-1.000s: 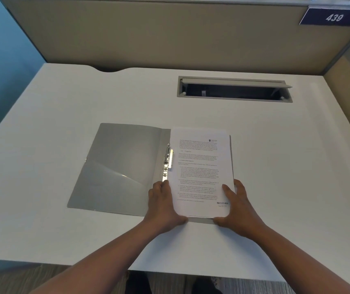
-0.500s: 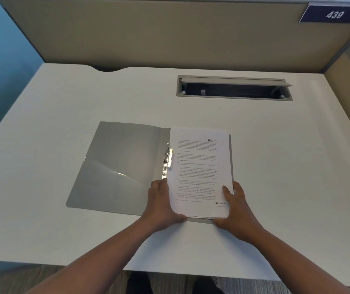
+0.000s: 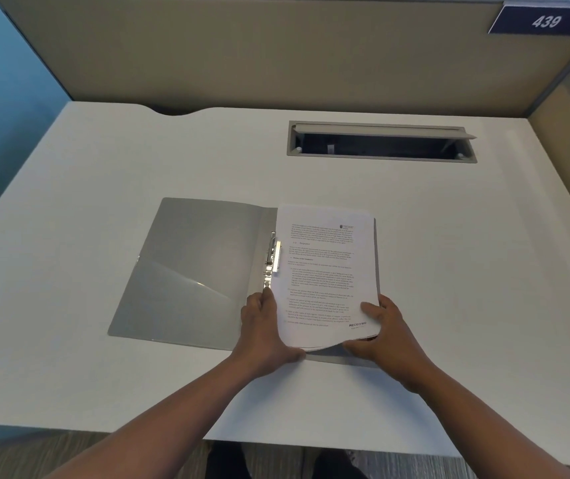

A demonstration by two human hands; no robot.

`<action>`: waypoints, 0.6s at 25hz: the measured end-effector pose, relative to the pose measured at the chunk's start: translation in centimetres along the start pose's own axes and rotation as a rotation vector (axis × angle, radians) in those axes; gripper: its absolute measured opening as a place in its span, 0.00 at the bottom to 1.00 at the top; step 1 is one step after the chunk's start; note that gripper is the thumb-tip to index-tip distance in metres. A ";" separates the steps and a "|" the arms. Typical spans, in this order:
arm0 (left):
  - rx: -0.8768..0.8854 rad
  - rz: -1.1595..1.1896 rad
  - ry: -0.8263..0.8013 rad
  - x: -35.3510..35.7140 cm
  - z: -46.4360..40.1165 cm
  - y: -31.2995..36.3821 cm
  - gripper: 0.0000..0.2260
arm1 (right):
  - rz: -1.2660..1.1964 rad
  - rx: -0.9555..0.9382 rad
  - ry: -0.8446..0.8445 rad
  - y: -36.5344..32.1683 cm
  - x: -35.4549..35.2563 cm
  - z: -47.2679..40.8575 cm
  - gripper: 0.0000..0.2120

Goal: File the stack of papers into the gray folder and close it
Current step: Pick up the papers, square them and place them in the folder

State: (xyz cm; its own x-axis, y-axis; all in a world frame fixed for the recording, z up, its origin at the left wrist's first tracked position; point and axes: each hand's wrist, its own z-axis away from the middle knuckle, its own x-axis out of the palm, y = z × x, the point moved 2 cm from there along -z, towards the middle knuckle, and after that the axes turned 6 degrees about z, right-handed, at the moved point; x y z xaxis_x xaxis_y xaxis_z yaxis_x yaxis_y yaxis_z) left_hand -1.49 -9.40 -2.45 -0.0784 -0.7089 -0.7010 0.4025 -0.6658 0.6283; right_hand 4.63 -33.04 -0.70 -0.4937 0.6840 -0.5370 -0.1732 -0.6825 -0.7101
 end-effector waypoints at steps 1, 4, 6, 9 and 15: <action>0.003 -0.001 0.005 0.1 0.0 0.0 0.51 | -0.035 0.005 -0.002 -0.1 -0.1 0.0 0.45; 0.007 -0.008 0.010 0.1 0.1 0.0 0.52 | -0.079 0.005 0.011 -0.3 -0.1 -0.3 0.38; -0.001 -0.017 0.011 0.1 -0.1 -0.1 0.53 | -0.099 0.000 0.020 -0.4 -0.1 -0.4 0.35; -0.016 -0.002 0.011 -0.1 -0.4 -0.2 0.50 | -0.069 -0.012 0.026 -0.4 -0.1 -0.3 0.38; -0.015 -0.016 0.029 0.0 -0.5 -0.4 0.47 | 0.331 -0.077 0.022 0.2 0.7 0.3 0.52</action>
State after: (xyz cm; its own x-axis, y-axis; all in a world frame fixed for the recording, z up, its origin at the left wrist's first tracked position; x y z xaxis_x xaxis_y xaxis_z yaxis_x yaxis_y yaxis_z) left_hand -1.17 -8.98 -2.84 -0.0590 -0.6912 -0.7203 0.4150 -0.6732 0.6120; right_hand 4.04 -32.76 -1.06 -0.4939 0.4350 -0.7529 0.0583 -0.8473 -0.5278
